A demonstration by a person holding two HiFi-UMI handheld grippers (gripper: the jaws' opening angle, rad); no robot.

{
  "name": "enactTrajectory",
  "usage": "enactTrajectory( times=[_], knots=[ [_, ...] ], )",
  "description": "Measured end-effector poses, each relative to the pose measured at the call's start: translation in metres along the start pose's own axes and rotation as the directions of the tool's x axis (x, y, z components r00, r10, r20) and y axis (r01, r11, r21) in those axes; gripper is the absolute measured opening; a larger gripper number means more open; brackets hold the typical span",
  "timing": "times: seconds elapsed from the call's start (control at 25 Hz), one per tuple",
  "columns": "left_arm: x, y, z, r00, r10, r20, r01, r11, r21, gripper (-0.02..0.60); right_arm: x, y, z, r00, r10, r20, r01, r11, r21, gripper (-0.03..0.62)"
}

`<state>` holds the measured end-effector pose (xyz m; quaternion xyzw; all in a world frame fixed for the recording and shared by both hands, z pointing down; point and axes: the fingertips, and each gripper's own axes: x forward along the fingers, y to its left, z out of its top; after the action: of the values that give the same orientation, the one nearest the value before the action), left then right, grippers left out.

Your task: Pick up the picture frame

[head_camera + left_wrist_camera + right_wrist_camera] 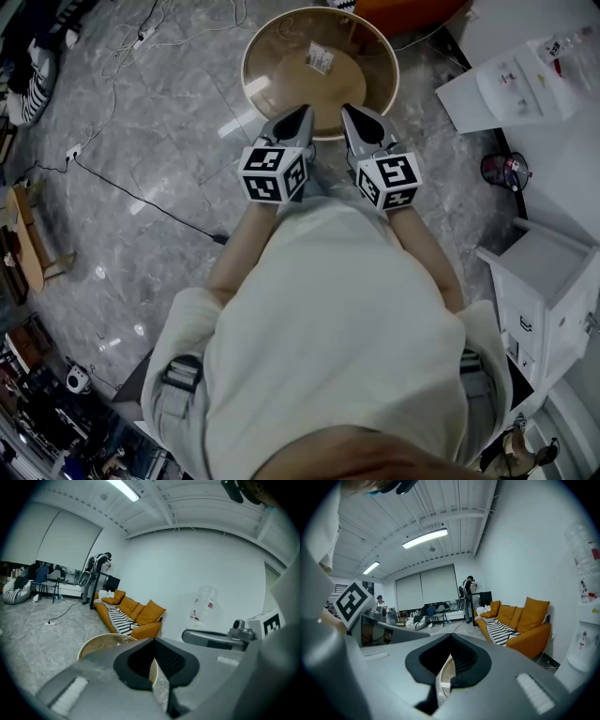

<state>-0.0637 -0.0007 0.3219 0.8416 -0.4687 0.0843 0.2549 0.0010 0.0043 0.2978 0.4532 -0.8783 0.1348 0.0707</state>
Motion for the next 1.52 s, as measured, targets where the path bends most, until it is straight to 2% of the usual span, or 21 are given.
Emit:
enactTrajectory(
  times=[0.36,0.76,1.08,1.52],
  knots=[
    [0.041,0.069,0.022,0.998,-0.025,-0.057,0.025,1.0,0.0,0.002,0.077,-0.019,0.004,0.998,-0.052,-0.035,0.053,0.998,0.02,-0.001],
    [0.093,0.129,0.015,0.99,-0.037,-0.139,0.037,0.999,0.001,0.002,0.128,-0.047,-0.019,0.988,-0.106,-0.11,0.109,0.994,0.013,-0.001],
    [0.146,0.149,-0.016,0.979,-0.03,-0.204,0.034,0.999,0.012,0.002,0.154,-0.092,-0.059,0.978,-0.098,-0.186,0.101,0.995,0.009,0.0],
    [0.23,0.186,-0.089,0.959,0.025,-0.282,-0.016,0.999,0.034,0.002,0.204,-0.149,-0.145,0.962,-0.074,-0.263,0.077,0.997,0.003,0.0]
  ],
)
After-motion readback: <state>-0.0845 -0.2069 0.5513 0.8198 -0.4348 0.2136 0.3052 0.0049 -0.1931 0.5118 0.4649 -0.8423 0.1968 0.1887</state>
